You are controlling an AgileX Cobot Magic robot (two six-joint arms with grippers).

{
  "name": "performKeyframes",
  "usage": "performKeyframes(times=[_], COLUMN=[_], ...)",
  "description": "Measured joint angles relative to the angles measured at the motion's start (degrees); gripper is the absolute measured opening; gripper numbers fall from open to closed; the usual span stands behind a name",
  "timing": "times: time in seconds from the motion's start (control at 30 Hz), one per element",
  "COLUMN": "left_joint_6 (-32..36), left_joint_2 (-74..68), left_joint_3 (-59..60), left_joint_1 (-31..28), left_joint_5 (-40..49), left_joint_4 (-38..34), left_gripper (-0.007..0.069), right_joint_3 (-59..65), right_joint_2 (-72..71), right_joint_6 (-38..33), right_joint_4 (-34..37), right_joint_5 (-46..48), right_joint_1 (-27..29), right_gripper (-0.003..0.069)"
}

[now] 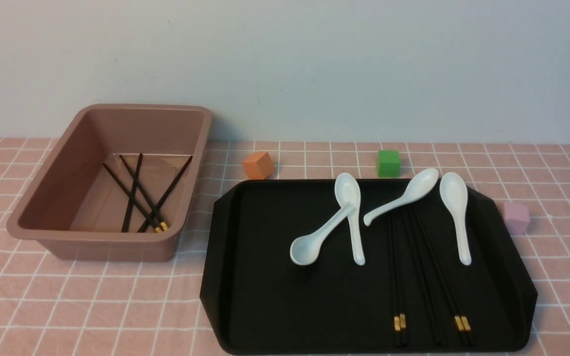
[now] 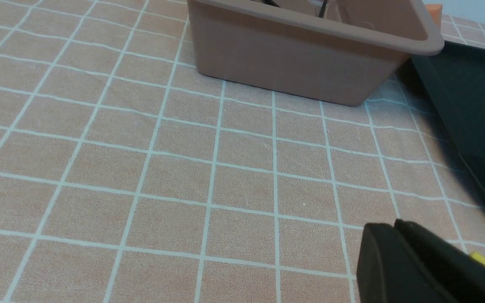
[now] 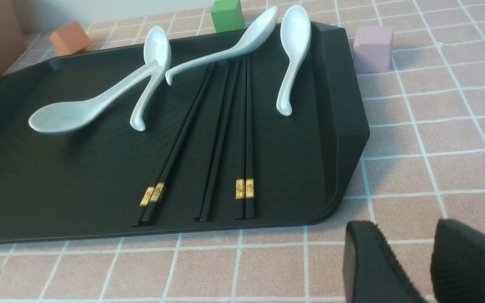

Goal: On pink tablecloth take chopsticks from black tray and put them in box.
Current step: 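Move the gripper over the chopsticks on the black tray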

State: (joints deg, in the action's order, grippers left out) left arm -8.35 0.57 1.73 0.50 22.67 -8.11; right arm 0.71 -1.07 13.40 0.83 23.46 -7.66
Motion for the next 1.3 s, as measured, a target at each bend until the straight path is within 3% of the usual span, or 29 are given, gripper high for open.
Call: performKeyframes(times=[0.53, 0.8, 0.93, 1.03, 1.17, 1.3], left_joint_6=[0.00, 0.00, 0.00, 0.00, 0.00, 0.00], left_joint_2=[0.00, 0.00, 0.00, 0.00, 0.00, 0.00], left_joint_3=[0.00, 0.00, 0.00, 0.00, 0.00, 0.00], left_joint_1=[0.00, 0.00, 0.00, 0.00, 0.00, 0.00], left_joint_5=[0.00, 0.00, 0.00, 0.00, 0.00, 0.00], left_joint_4=[0.00, 0.00, 0.00, 0.00, 0.00, 0.00], left_gripper=[0.0051, 0.0062, 0.0067, 0.0070, 0.0074, 0.0079], right_joint_3=[0.32, 0.75, 0.59, -1.58, -13.65, -30.14], right_joint_2=[0.00, 0.00, 0.00, 0.85, 9.72, 28.02], right_joint_6=[0.56, 7.50, 13.61, 16.17, 15.20, 3.27], right_joint_4=[-0.13, 3.35, 3.39, 3.58, 3.10, 2.98], right_joint_5=[-2.80, -22.40, -24.81, -21.16, -7.36, 14.95], right_joint_1=[0.00, 0.00, 0.00, 0.00, 0.00, 0.00], right_gripper=[0.0240, 0.0240, 0.0240, 0.0240, 0.0240, 0.0240])
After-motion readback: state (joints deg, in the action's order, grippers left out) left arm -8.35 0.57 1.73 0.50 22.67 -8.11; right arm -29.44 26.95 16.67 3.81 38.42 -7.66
